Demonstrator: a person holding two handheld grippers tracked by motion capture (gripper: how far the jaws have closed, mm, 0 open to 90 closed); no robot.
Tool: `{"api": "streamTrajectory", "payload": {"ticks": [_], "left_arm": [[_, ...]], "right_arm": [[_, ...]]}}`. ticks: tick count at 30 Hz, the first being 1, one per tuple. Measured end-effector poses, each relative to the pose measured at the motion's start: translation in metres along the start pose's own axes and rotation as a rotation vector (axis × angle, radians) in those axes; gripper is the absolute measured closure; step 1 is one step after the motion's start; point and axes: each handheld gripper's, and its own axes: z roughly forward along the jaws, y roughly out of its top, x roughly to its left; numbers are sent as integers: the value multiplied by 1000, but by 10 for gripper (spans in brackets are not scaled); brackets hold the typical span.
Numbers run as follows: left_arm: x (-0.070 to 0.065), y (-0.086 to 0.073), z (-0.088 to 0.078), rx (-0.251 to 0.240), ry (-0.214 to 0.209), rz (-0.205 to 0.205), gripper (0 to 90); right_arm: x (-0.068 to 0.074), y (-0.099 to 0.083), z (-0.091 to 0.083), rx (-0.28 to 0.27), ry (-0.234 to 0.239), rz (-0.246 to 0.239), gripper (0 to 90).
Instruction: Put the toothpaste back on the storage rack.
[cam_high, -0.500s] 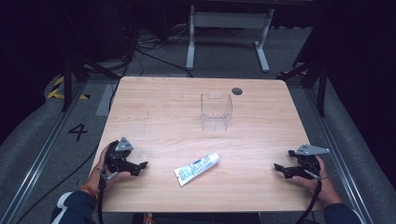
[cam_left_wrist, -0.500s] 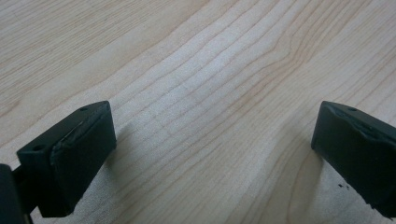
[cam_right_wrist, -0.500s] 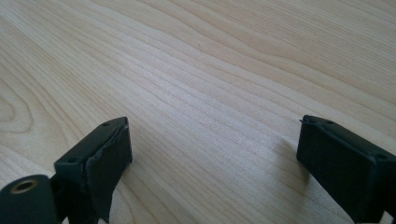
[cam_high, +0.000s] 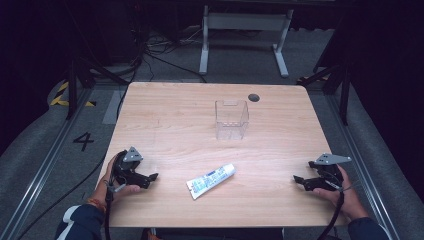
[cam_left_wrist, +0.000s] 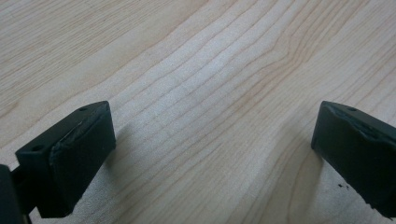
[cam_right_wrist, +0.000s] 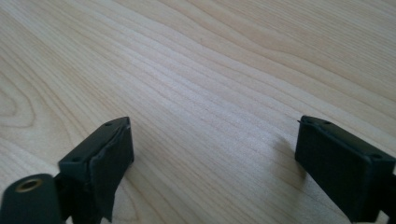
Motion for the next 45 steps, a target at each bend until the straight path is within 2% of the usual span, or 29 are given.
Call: {"api": "streamTrajectory", "payload": {"ticks": [1,2,3,4,5,11,12,15,19,20,22,26,33,45], "left_arm": [[0,0,0,0,-1,1,2],[0,0,0,0,-1,2,2],[0,0,0,0,-1,2,3],[0,0,0,0,-1,2,3],[0,0,0,0,-1,2,3],[0,0,0,-1,-2,0,3],[0,0,0,-1,-2,1,3],[0,0,0,-1,-4,0,3],[0,0,0,0,-1,0,4],[0,0,0,0,-2,-1,4],[0,0,0,0,-2,-1,4],[0,0,0,0,-2,-1,4],[0,0,0,0,-2,0,4],[0,0,0,0,-2,0,4]], "right_arm": [[0,3,-1,14,11,-20,193],[0,3,-1,14,11,-20,193],[2,6,-2,16,-2,-41,214],[2,6,-2,16,-2,-41,214],[5,10,-5,6,9,-66,252],[14,26,-9,5,44,-117,247],[18,34,-10,1,53,-145,243],[23,41,-11,0,68,-162,241],[38,62,-10,-4,98,-230,241],[46,73,-9,-10,113,-270,243],[49,77,-9,-7,126,-282,244],[66,96,-1,2,180,-350,248],[92,119,14,10,233,-440,251],[132,149,39,45,308,-565,252]]}}
